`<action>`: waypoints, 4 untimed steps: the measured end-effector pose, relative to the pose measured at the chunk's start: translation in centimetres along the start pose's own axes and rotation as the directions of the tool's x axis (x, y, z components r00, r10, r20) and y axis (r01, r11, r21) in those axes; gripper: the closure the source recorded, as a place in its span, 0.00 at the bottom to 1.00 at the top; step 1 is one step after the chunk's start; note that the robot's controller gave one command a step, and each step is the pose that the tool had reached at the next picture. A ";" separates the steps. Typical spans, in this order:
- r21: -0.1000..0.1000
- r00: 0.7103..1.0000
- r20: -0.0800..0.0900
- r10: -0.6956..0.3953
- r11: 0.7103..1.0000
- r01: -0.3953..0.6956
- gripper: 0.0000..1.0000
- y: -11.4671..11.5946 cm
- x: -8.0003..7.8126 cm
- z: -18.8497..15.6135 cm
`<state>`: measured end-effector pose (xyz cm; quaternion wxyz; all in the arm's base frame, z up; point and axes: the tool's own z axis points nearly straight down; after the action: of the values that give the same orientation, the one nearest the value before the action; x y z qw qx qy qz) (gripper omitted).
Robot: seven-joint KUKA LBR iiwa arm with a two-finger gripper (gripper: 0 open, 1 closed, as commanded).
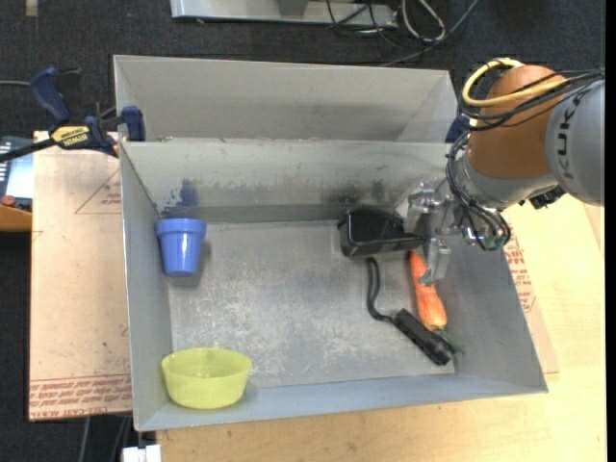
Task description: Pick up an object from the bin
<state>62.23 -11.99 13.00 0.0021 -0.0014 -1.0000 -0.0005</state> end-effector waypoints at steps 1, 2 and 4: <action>0.001 1.000 0.006 -0.003 1.000 0.003 0.00 0.1 -0.1 -0.5; 0.004 0.990 0.022 0.143 0.990 -0.143 0.00 3.2 -3.0 4.6; -0.002 0.954 0.022 0.300 0.954 -0.300 0.00 5.7 -3.3 0.6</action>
Offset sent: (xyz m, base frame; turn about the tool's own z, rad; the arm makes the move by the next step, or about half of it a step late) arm 0.0274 0.0396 -0.0600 0.1408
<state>65.56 -6.32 12.43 -0.0087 -0.1532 -0.9882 0.0005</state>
